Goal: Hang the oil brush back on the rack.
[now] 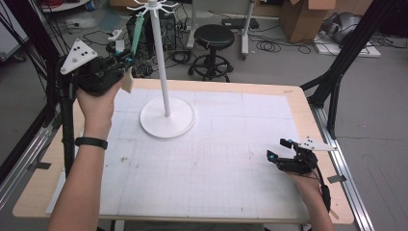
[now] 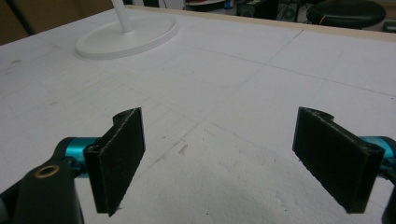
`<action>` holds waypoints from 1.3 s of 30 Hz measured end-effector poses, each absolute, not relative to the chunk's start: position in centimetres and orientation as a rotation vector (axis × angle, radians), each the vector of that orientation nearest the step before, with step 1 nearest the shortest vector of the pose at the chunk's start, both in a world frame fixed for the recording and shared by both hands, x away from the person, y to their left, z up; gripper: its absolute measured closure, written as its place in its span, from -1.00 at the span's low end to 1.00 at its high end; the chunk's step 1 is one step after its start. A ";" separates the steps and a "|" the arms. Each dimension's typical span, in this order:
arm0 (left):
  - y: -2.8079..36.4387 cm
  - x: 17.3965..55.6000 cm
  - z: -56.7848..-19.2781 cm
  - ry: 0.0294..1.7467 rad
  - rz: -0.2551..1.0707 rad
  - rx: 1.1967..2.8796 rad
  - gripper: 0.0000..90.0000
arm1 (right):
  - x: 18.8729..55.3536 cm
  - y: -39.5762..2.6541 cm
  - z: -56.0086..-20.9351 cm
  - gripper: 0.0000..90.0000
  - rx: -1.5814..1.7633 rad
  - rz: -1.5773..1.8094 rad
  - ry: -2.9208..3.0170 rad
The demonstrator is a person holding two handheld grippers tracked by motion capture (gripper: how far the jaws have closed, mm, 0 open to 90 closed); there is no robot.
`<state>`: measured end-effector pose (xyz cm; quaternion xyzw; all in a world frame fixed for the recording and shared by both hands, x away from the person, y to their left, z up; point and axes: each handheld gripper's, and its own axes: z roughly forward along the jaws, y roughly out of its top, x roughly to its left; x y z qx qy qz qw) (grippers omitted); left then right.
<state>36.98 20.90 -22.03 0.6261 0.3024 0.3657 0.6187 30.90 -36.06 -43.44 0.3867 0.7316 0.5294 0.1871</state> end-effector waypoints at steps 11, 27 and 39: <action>21.4 36.5 -22.7 0.719 0.811 1.543 -0.20 | 31.0 -36.0 -43.5 -0.64 1.085 1.490 2.066; 23.2 32.1 -28.3 0.653 0.681 1.663 -0.61 | 30.9 -35.8 -43.6 -0.64 1.082 1.472 2.080; 24.4 30.5 -34.8 0.676 0.614 1.692 -0.63 | 30.9 -35.8 -43.6 -0.64 1.082 1.467 2.079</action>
